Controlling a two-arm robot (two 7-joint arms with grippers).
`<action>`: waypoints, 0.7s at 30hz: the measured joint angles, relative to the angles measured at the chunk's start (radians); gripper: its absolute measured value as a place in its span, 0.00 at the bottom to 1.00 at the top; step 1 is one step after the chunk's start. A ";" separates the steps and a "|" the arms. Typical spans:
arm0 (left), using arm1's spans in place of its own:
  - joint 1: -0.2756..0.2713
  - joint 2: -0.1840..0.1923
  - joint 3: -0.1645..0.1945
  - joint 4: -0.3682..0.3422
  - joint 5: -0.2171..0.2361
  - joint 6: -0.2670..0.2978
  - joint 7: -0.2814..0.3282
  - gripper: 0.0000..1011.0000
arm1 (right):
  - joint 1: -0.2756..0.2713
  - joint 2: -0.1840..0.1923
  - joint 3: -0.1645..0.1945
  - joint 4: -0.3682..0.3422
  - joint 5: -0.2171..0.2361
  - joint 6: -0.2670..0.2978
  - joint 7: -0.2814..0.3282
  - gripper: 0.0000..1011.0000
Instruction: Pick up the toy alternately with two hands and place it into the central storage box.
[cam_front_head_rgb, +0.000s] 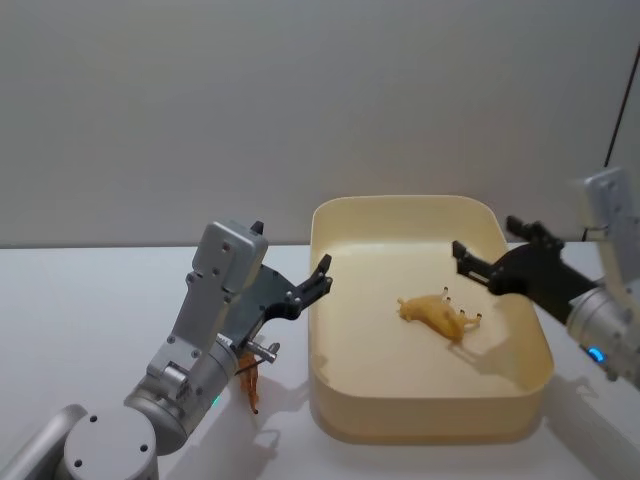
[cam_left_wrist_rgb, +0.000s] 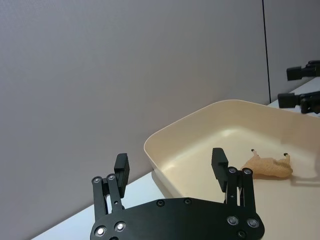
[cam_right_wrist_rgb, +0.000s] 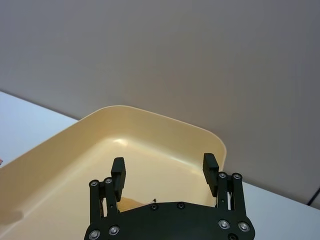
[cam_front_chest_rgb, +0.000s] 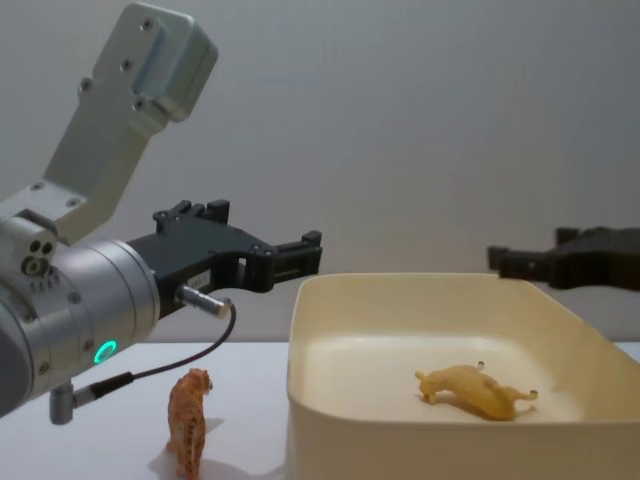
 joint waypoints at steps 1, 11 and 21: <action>0.000 0.000 0.000 0.000 0.000 0.000 0.000 0.99 | -0.004 0.007 0.008 -0.007 0.009 -0.002 -0.005 0.93; 0.000 0.000 0.000 0.000 0.000 0.000 0.000 0.99 | -0.056 0.076 0.077 -0.071 0.083 -0.011 -0.056 0.99; 0.000 0.000 0.000 0.000 0.000 0.000 0.000 0.99 | -0.142 0.156 0.149 -0.119 0.128 0.003 -0.097 0.99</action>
